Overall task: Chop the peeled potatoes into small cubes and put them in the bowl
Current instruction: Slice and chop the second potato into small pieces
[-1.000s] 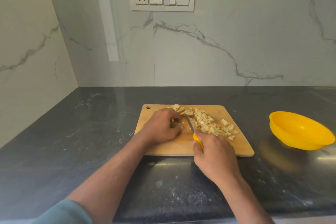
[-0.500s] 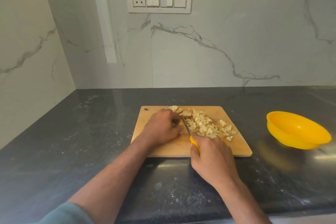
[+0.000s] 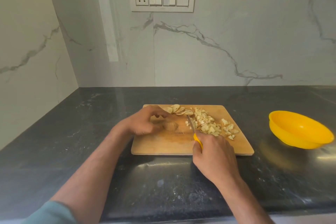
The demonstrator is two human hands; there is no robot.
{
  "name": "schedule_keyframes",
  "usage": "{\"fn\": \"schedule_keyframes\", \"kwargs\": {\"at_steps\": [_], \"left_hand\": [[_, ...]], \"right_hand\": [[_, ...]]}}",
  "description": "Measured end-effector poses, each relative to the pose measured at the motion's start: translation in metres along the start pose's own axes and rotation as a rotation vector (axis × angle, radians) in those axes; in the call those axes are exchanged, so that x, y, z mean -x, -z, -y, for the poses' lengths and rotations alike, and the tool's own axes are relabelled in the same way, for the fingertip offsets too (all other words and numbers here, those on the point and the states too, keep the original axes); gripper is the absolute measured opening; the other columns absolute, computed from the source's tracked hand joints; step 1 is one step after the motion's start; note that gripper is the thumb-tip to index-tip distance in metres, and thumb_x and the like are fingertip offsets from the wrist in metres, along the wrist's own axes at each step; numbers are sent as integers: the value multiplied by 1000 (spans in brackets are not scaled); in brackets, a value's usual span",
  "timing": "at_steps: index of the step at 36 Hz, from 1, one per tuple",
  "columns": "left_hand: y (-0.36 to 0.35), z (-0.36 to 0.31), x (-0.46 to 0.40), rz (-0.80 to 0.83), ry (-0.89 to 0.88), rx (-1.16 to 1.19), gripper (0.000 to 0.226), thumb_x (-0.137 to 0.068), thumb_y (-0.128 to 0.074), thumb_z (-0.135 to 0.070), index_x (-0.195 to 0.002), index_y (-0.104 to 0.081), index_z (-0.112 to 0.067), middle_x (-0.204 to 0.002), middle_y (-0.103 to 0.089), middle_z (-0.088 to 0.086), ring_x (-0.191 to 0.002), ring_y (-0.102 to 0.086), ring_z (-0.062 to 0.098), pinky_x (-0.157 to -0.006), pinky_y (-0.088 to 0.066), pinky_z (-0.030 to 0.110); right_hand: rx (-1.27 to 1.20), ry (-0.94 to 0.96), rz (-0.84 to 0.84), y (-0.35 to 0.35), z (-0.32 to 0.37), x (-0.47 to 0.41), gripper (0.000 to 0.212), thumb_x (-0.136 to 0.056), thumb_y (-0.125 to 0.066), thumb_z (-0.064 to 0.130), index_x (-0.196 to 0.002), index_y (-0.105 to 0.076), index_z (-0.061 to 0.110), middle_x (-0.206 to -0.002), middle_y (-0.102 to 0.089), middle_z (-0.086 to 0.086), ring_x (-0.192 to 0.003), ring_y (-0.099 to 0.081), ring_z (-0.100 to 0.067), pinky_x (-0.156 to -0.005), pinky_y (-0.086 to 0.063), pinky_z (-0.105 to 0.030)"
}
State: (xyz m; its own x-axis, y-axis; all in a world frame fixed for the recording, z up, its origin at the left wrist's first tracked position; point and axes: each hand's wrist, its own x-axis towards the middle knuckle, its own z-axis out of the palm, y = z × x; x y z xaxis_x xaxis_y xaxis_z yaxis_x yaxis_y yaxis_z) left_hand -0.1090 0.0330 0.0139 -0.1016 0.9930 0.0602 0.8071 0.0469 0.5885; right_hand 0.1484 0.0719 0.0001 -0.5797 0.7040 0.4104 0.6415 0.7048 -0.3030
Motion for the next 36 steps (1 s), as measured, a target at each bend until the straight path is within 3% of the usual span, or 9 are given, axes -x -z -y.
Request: {"fn": "schedule_keyframes", "kwargs": {"at_steps": [7,11,14,17,22,28,30,33,36], "left_hand": [[3,-6,-11,163,-12,-71,60,-81,-62,-25,-139,-59,-38,-130,-55,-8,-116,-55,14,-108,-44,39],[4,-9,-23,215,-50,-164,54,-91,-68,-14,-140,-60,-37,-131,-54,-8,-120,-54,21,-109,-42,45],[6,-11,-30,230,-70,-200,48,-92,-71,-10,-135,-65,-30,-126,-56,-7,-111,-56,21,-101,-46,39],[6,-10,-32,212,-81,-184,45,-92,-71,-10,-132,-68,-30,-118,-56,-11,-104,-56,17,-87,-44,25],[6,-9,-35,186,-58,-194,43,-92,-73,-16,-133,-68,-30,-119,-57,-7,-103,-54,14,-87,-42,25],[-1,-15,-33,85,-15,-219,41,-89,-78,-26,-129,-70,-21,-97,-58,-16,-88,-52,7,-72,-38,16],[-6,-18,-31,16,16,-228,41,-86,-81,-33,-124,-73,-17,-98,-65,-7,-88,-58,11,-73,-46,22],[-17,-22,-30,-76,71,-242,43,-83,-83,-41,-107,-76,-5,-98,-71,9,-86,-62,23,-81,-55,43],[-28,-28,-29,-157,108,-263,39,-82,-82,-44,-91,-74,-8,-82,-66,4,-74,-56,22,-62,-48,35]], "right_hand": [[4,26,8,1,1,-1,34,-97,-50,30,-128,-64,28,-87,-72,3,-85,-67,-22,-63,-38,-32],[10,28,31,3,3,-1,39,-98,-48,30,-135,-59,30,-92,-73,4,-89,-67,-20,-69,-48,-34],[-2,34,37,3,3,0,40,-97,-49,31,-137,-58,31,-90,-73,5,-87,-67,-20,-70,-50,-34],[-14,43,29,2,3,0,40,-97,-48,31,-136,-59,30,-89,-73,6,-86,-67,-19,-70,-50,-35],[-24,42,36,2,4,-1,46,-98,-48,36,-144,-52,32,-101,-74,6,-94,-67,-18,-75,-51,-35],[-23,56,35,1,2,-1,44,-98,-48,35,-142,-53,32,-97,-74,7,-90,-67,-16,-73,-50,-32],[-24,63,32,1,1,-1,44,-99,-48,35,-143,-52,32,-99,-73,8,-92,-67,-14,-72,-47,-29],[-29,64,39,0,2,-1,45,-99,-48,35,-144,-51,32,-103,-73,9,-95,-67,-13,-72,-46,-29],[-43,73,30,-2,3,-3,44,-99,-48,34,-142,-54,33,-100,-73,8,-91,-66,-14,-67,-40,-29]]}}
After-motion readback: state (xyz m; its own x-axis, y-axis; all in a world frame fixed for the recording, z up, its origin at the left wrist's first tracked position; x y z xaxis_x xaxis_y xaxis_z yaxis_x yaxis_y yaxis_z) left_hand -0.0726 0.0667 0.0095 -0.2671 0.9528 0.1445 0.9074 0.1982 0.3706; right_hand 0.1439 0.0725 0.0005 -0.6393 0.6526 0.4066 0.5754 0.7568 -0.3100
